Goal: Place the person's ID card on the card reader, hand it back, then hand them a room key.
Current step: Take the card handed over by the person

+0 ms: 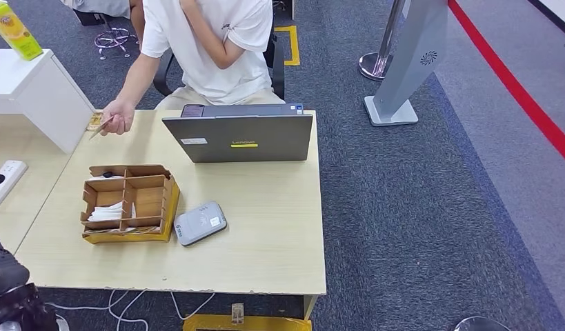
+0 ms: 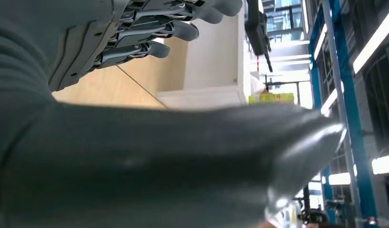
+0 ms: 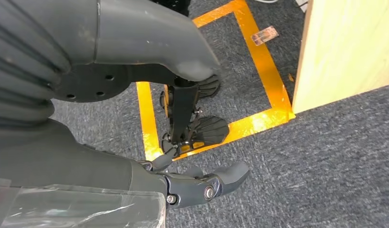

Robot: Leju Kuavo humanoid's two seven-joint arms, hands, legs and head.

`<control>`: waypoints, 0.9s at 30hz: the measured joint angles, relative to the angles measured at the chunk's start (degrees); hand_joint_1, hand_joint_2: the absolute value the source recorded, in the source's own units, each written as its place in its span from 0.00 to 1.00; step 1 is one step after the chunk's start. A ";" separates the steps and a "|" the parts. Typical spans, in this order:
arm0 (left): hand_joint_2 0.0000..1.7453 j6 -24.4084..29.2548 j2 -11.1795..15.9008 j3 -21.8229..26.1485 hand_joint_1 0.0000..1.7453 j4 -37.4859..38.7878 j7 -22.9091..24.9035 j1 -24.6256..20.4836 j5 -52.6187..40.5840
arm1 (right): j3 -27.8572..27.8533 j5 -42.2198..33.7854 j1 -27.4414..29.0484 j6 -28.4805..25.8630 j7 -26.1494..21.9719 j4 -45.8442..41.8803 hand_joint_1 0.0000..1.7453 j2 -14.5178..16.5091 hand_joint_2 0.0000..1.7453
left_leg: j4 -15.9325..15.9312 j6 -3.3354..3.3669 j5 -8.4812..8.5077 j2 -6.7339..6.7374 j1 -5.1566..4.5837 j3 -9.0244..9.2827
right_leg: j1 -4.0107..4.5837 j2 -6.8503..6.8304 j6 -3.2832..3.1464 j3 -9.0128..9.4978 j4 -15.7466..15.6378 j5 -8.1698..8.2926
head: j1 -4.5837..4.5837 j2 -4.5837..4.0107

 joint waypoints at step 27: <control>0.75 18.16 14.71 -24.29 0.00 13.95 13.35 -21.06 -39.49 | 3.48 5.59 -1.00 -1.02 4.88 0.37 0.00 2.27 1.00 | 0.00 0.00 0.08 0.07 0.01 -0.01 | 0.00 0.06 -0.07 -0.05 0.04 0.11 | 0.02 0.00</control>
